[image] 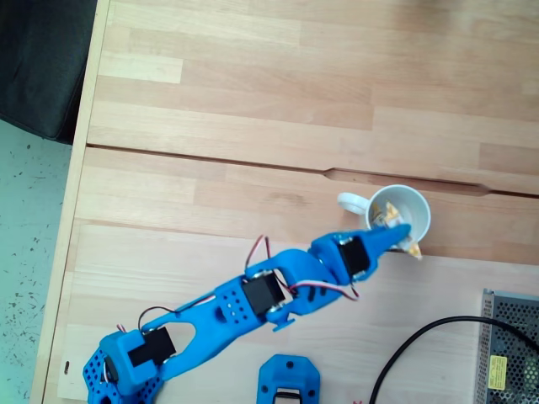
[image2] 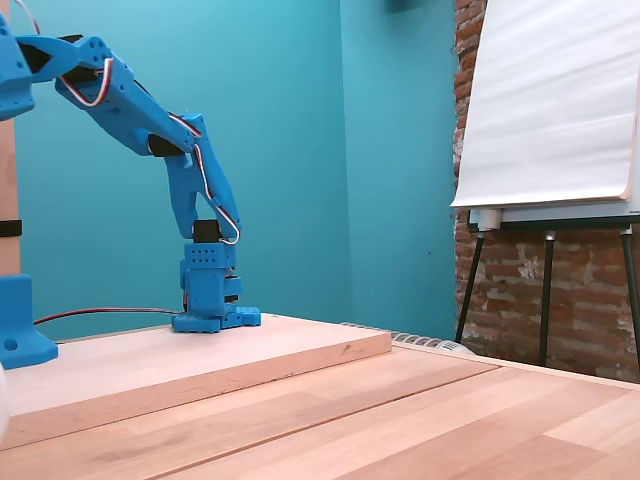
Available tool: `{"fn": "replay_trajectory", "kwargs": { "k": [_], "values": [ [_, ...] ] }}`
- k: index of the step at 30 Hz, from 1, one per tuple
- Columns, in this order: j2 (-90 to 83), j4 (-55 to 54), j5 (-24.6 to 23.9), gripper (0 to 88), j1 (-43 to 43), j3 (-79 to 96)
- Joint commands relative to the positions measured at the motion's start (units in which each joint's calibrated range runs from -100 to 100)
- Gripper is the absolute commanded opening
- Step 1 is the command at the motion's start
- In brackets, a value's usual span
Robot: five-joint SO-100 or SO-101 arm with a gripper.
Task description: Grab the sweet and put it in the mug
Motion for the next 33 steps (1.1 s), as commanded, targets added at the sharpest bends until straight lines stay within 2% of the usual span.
{"fn": "replay_trajectory", "kwargs": {
  "k": [1,33],
  "values": [
    [-3.34,-1.41,-0.10,4.5,0.69,-2.25],
    [-1.27,-0.44,-0.98,4.5,-1.41,-1.89]
  ]
}}
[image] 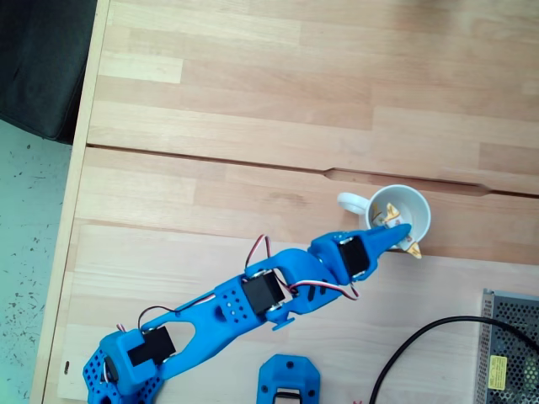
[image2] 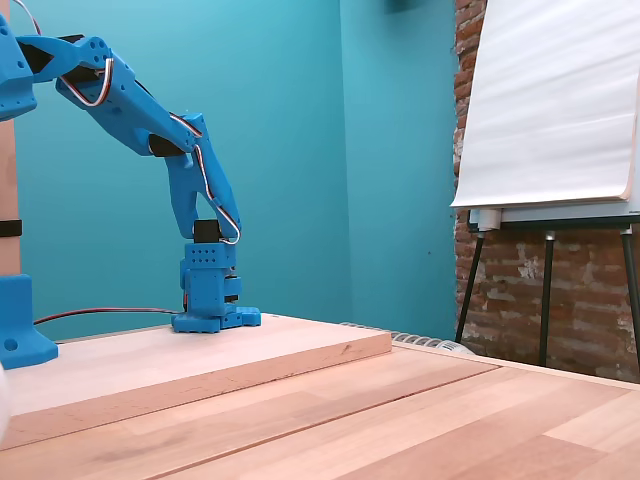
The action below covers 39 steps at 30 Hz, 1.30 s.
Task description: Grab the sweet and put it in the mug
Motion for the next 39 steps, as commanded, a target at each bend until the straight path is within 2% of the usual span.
{"fn": "replay_trajectory", "kwargs": {
  "k": [1,8,25,39],
  "values": [
    [-0.58,-0.52,-1.51,4.5,-0.53,-1.36],
    [0.79,-0.93,-5.81,4.5,-0.45,-0.82],
    [0.62,-1.49,-5.81,5.5,-0.60,-0.91],
    [1.91,-1.41,-6.15,5.6,-5.25,6.40]
  ]
}}
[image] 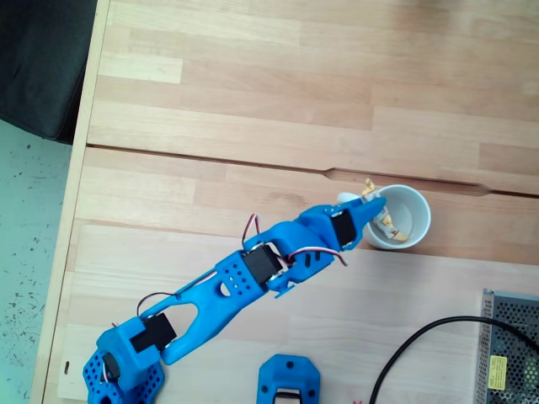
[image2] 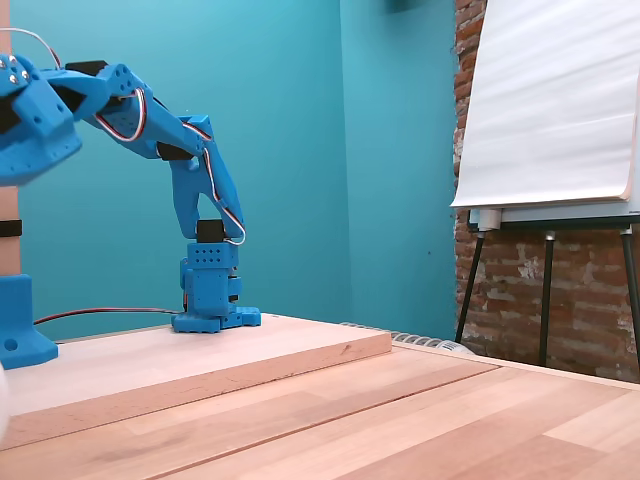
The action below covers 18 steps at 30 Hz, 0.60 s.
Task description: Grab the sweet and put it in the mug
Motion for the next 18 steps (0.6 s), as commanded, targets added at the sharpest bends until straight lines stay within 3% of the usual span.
{"fn": "replay_trajectory", "kwargs": {
  "k": [1,18],
  "values": [
    [-1.45,-1.41,-0.15,5.6,-0.37,0.13],
    [1.74,-1.41,0.15,5.8,0.35,0.13]
  ]
}}
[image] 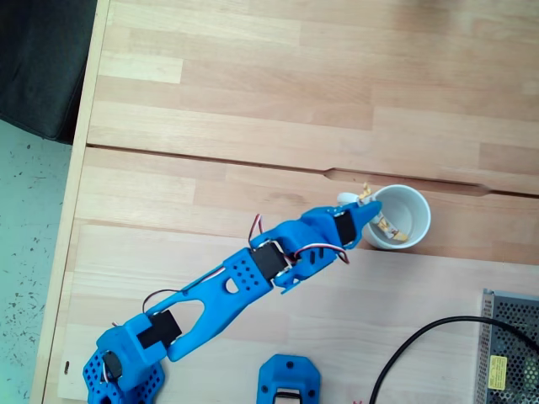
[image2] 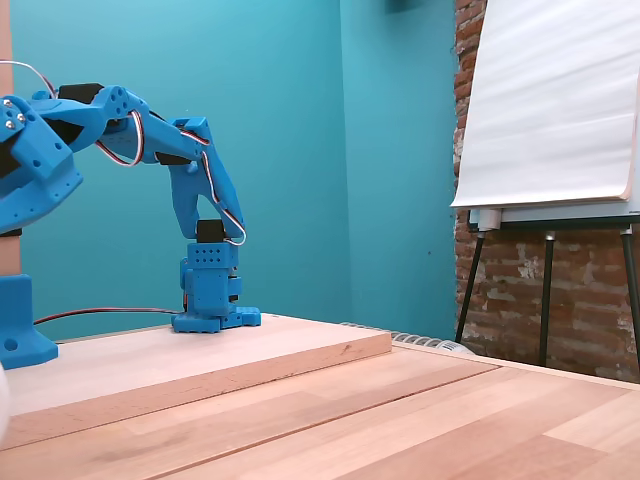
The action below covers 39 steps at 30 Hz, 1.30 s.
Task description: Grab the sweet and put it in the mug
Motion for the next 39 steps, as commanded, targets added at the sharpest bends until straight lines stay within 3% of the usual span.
{"fn": "replay_trajectory", "kwargs": {
  "k": [1,39],
  "values": [
    [-1.81,-1.41,-0.10,5.8,0.35,-1.49],
    [-1.46,-1.57,-0.05,5.8,4.49,-1.58]
  ]
}}
